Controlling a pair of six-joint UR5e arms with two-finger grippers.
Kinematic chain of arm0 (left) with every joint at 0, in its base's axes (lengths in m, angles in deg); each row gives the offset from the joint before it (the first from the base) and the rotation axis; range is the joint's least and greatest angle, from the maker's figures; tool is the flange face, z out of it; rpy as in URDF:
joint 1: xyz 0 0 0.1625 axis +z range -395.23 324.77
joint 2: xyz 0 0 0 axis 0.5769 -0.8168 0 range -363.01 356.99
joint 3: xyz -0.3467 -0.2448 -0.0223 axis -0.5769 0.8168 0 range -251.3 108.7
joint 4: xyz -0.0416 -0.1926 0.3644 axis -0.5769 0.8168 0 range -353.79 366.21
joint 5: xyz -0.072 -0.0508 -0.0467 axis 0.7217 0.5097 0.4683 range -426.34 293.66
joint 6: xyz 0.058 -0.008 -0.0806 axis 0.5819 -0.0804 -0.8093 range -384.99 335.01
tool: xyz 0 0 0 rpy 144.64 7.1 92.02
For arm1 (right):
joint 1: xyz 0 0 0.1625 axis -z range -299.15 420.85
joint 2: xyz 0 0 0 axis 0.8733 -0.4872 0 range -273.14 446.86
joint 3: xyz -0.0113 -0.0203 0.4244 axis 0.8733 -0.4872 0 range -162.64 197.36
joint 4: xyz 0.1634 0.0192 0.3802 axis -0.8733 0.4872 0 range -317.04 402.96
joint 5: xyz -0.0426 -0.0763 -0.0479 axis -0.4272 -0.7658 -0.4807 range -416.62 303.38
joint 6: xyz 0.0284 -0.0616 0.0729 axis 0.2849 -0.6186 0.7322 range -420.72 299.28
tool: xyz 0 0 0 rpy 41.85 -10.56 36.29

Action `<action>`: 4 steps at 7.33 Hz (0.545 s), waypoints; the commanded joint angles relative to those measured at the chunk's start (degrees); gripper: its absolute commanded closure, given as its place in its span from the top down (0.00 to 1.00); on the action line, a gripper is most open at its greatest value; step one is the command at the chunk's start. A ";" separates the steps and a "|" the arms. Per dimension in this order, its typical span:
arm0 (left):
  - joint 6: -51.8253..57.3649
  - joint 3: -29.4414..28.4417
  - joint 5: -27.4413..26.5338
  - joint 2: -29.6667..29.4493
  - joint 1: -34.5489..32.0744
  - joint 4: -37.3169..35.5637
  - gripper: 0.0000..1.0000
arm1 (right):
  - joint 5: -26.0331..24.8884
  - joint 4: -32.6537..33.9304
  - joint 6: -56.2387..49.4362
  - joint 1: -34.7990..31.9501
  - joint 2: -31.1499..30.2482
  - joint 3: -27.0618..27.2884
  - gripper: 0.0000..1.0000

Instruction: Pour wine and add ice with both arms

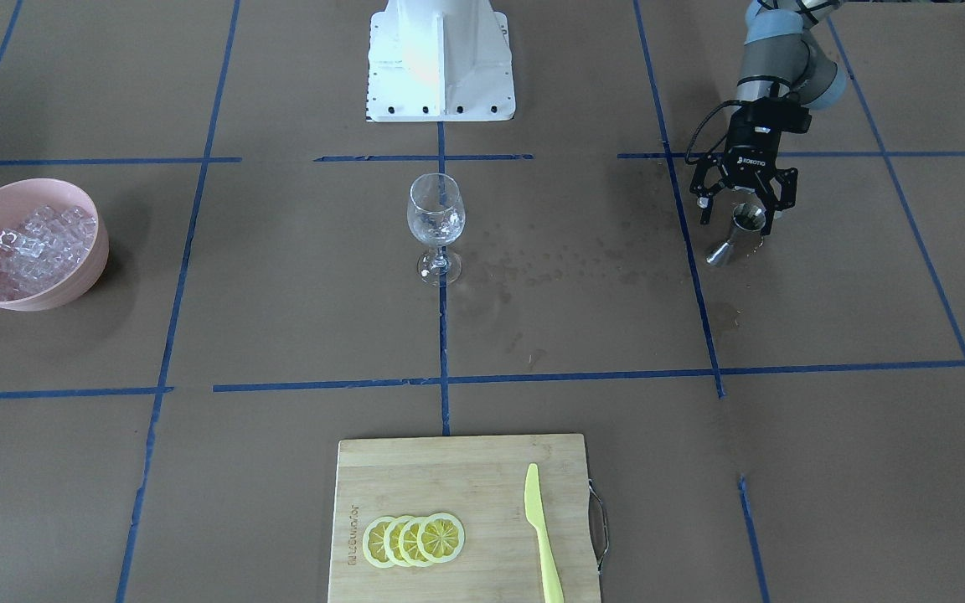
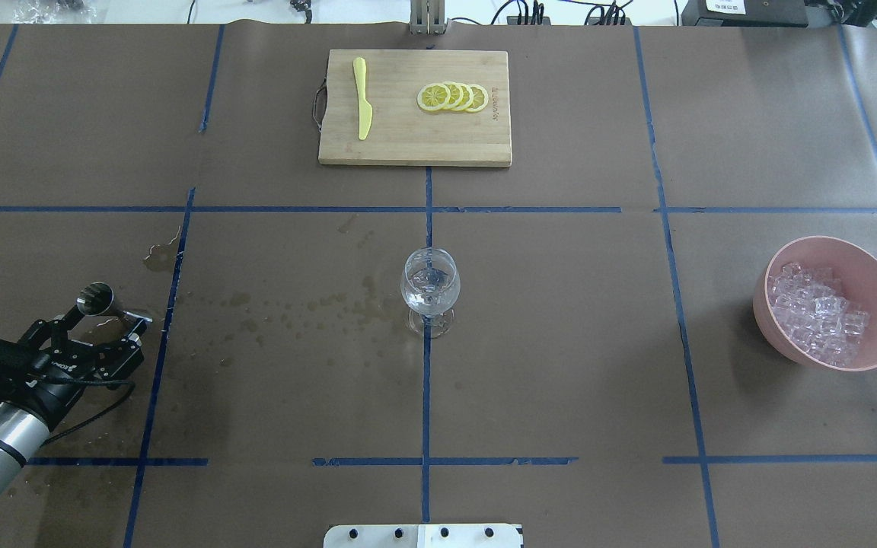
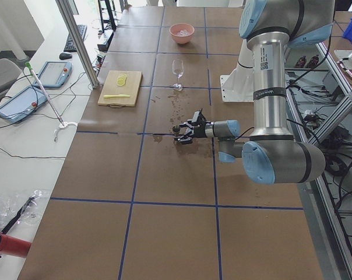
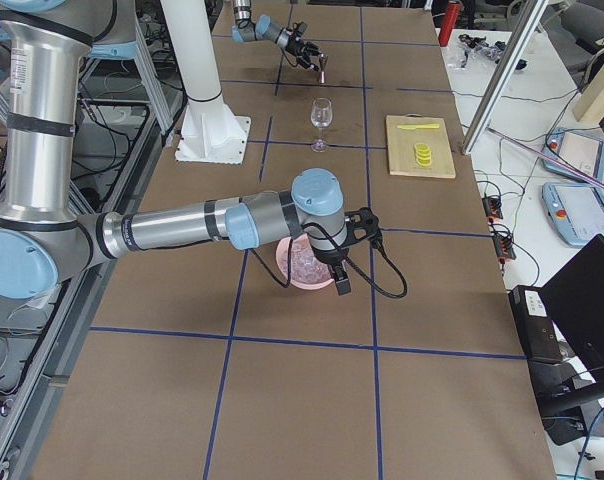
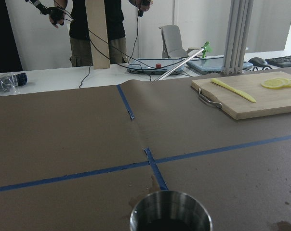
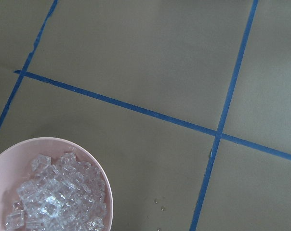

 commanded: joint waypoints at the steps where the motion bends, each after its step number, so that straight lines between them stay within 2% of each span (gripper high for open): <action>1: -0.87 -3.50 -1.81 -1.97 0.24 0.25 0.96 | 0.00 0.00 0.00 0.00 0.00 0.00 1.00; 2: -0.95 -3.42 -1.90 -2.06 0.15 0.34 0.86 | 0.00 0.00 0.00 0.00 0.00 0.00 1.00; 4: -0.87 -3.34 -1.99 -2.24 0.24 0.34 0.42 | 0.00 0.00 0.00 0.00 0.00 0.09 1.00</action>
